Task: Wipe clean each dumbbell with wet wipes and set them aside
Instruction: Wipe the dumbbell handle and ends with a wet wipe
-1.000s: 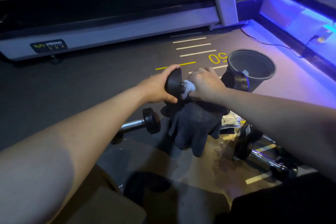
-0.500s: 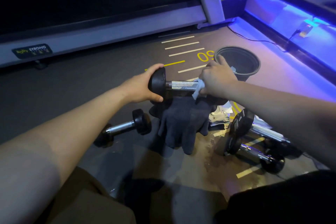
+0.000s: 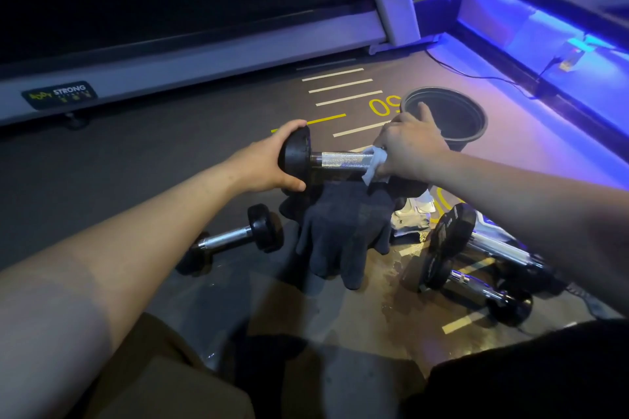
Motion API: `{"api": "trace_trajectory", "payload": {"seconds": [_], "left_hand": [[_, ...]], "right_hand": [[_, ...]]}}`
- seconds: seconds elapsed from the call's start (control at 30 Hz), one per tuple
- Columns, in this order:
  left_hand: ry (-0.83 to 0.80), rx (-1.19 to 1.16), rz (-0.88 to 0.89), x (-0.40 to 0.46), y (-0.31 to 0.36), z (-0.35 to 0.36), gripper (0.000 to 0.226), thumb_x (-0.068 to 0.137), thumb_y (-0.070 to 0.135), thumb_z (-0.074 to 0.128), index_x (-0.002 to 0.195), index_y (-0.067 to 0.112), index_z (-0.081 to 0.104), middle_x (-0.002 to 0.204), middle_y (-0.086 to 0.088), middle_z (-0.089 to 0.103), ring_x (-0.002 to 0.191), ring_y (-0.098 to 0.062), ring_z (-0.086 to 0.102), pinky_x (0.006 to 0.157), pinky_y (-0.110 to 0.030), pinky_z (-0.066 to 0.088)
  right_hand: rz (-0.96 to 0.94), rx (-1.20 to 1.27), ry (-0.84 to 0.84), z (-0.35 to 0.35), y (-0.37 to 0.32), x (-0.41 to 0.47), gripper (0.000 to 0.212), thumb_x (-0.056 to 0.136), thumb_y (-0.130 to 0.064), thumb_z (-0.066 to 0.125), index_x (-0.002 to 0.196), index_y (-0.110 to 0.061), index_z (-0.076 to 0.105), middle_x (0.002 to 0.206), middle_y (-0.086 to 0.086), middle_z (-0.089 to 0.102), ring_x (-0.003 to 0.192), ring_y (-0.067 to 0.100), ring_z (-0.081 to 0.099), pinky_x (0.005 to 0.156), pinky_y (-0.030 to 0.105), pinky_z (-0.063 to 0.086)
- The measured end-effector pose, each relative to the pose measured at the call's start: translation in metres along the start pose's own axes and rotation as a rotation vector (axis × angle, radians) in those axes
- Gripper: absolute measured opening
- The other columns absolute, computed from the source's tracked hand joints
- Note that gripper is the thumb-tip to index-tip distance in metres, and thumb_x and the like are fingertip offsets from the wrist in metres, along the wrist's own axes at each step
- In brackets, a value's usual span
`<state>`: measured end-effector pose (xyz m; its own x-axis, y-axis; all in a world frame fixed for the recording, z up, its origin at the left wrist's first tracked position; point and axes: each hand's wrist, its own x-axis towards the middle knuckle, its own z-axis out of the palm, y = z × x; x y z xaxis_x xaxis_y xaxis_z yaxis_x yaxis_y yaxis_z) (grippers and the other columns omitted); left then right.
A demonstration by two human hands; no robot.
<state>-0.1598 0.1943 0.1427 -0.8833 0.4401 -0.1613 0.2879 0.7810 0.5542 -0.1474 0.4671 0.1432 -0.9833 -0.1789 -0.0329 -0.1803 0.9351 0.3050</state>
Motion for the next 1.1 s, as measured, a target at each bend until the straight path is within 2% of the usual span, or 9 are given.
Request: {"api": "trace_trajectory", "payload": {"seconds": [0.2, 0.3, 0.4, 0.5, 0.6, 0.77, 0.9, 1.03, 1.1], "left_hand": [[-0.005, 0.002, 0.008, -0.001, 0.002, 0.000, 0.111, 0.070, 0.030, 0.089, 0.153, 0.045, 0.017, 0.148, 0.001, 0.048, 0.130, -0.027, 0.050, 0.102, -0.033, 0.041], [-0.007, -0.005, 0.013, -0.003, 0.002, 0.000, 0.112, 0.069, 0.031, 0.089, 0.153, 0.044, 0.018, 0.147, -0.002, 0.049, 0.129, -0.028, 0.051, 0.103, -0.037, 0.043], [-0.002, -0.009, 0.021, -0.004, -0.001, 0.001, 0.112, 0.068, 0.031, 0.089, 0.153, 0.043, 0.017, 0.147, -0.004, 0.049, 0.128, -0.028, 0.051, 0.103, -0.036, 0.043], [0.002, -0.013, 0.018, -0.004, -0.003, 0.001, 0.112, 0.069, 0.032, 0.089, 0.153, 0.045, 0.016, 0.145, -0.003, 0.050, 0.127, -0.028, 0.051, 0.099, -0.034, 0.043], [0.000, -0.013, 0.015, -0.002, -0.003, 0.000, 0.112, 0.069, 0.032, 0.088, 0.154, 0.045, 0.016, 0.146, -0.003, 0.050, 0.128, -0.029, 0.050, 0.103, -0.038, 0.043], [-0.007, -0.004, 0.023, -0.003, -0.001, 0.000, 0.111, 0.070, 0.033, 0.088, 0.153, 0.047, 0.016, 0.147, -0.003, 0.048, 0.128, -0.029, 0.050, 0.103, -0.038, 0.043], [-0.009, -0.004, 0.023, -0.003, -0.002, -0.001, 0.109, 0.071, 0.031, 0.088, 0.153, 0.046, 0.016, 0.149, 0.000, 0.046, 0.129, -0.027, 0.050, 0.098, -0.033, 0.041], [-0.004, -0.007, 0.020, -0.002, 0.000, -0.001, 0.109, 0.071, 0.030, 0.088, 0.152, 0.047, 0.018, 0.148, 0.002, 0.047, 0.128, -0.026, 0.050, 0.097, -0.031, 0.041], [-0.005, -0.007, 0.014, -0.001, 0.000, 0.000, 0.109, 0.070, 0.031, 0.089, 0.151, 0.048, 0.019, 0.147, 0.002, 0.049, 0.126, -0.026, 0.051, 0.098, -0.032, 0.042]], "right_hand": [[-0.054, 0.020, 0.023, -0.016, -0.024, 0.005, 0.040, 0.071, -0.068, 0.061, 0.092, -0.035, 0.070, 0.082, -0.003, 0.068, 0.098, 0.023, 0.064, 0.117, 0.054, 0.008], [-0.080, 0.060, 0.035, -0.022, -0.050, 0.016, 0.039, 0.078, -0.059, 0.059, 0.102, -0.030, 0.071, 0.090, 0.002, 0.071, 0.102, 0.024, 0.065, 0.119, 0.051, 0.007], [-0.100, 0.125, 0.045, -0.027, -0.073, 0.025, 0.036, 0.077, -0.052, 0.065, 0.100, -0.024, 0.070, 0.093, 0.005, 0.070, 0.106, 0.026, 0.063, 0.119, 0.047, 0.012], [-0.110, 0.197, 0.054, -0.030, -0.083, 0.029, 0.028, 0.069, -0.045, 0.073, 0.086, -0.025, 0.062, 0.069, -0.003, 0.055, 0.102, 0.027, 0.062, 0.117, 0.045, 0.017], [-0.112, 0.228, 0.023, -0.030, -0.080, 0.029, 0.030, 0.070, -0.045, 0.070, 0.092, -0.024, 0.068, 0.059, -0.010, 0.037, 0.100, 0.027, 0.062, 0.115, 0.044, 0.019], [-0.138, 0.117, 0.045, -0.019, -0.063, 0.026, 0.033, 0.076, -0.051, 0.063, 0.093, -0.023, 0.069, 0.085, 0.003, 0.070, 0.099, 0.027, 0.064, 0.115, 0.042, 0.020], [-0.132, 0.010, 0.064, -0.009, -0.037, 0.017, 0.035, 0.075, -0.057, 0.061, 0.086, -0.024, 0.069, 0.079, 0.003, 0.071, 0.090, 0.025, 0.066, 0.111, 0.042, 0.025], [-0.130, -0.020, 0.078, -0.011, -0.021, 0.009, 0.027, 0.076, -0.048, 0.065, 0.086, -0.023, 0.069, 0.080, 0.003, 0.071, 0.087, 0.025, 0.066, 0.108, 0.039, 0.027], [-0.125, 0.008, 0.088, -0.010, -0.016, 0.007, 0.024, 0.075, -0.044, 0.067, 0.086, -0.023, 0.070, 0.080, 0.004, 0.071, 0.088, 0.026, 0.065, 0.099, 0.036, 0.034]]}}
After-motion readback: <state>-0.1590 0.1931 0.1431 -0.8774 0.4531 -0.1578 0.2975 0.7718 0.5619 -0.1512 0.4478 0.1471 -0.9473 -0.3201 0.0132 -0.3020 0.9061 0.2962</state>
